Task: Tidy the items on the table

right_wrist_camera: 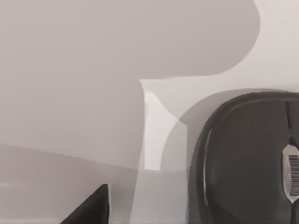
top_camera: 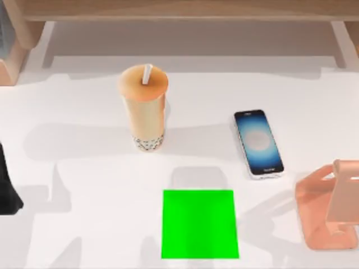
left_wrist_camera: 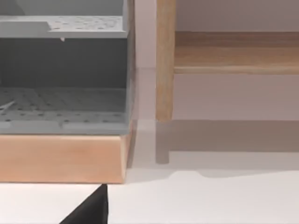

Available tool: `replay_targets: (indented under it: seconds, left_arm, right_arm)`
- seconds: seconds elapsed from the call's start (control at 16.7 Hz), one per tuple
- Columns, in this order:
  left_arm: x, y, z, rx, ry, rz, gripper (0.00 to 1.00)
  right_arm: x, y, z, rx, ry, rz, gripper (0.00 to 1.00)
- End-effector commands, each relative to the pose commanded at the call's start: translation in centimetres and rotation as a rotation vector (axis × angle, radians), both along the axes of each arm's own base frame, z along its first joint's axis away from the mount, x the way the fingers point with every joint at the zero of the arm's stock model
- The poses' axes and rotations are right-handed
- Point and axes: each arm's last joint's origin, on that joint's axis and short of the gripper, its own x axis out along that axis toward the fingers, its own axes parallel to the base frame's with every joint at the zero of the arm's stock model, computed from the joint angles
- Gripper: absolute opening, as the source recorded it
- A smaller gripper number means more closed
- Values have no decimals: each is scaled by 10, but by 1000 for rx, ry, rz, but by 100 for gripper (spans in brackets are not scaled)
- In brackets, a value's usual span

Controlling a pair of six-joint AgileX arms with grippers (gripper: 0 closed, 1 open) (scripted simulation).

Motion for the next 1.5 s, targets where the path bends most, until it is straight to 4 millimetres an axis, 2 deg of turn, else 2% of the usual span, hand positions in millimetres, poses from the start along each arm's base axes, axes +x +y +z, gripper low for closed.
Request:
replay_targets:
  seconds: [0.18,0.96,1.5]
  left_arm:
    - [0,0,0,0,0,0,100]
    - [0,0,0,0,0,0,100]
    - [0,0,0,0,0,0,100]
  right_arm:
    - [0,0,0,0,0,0,100]
    - [0,0,0,0,0,0,2]
    - [0,0,2,2,-7,-2,0]
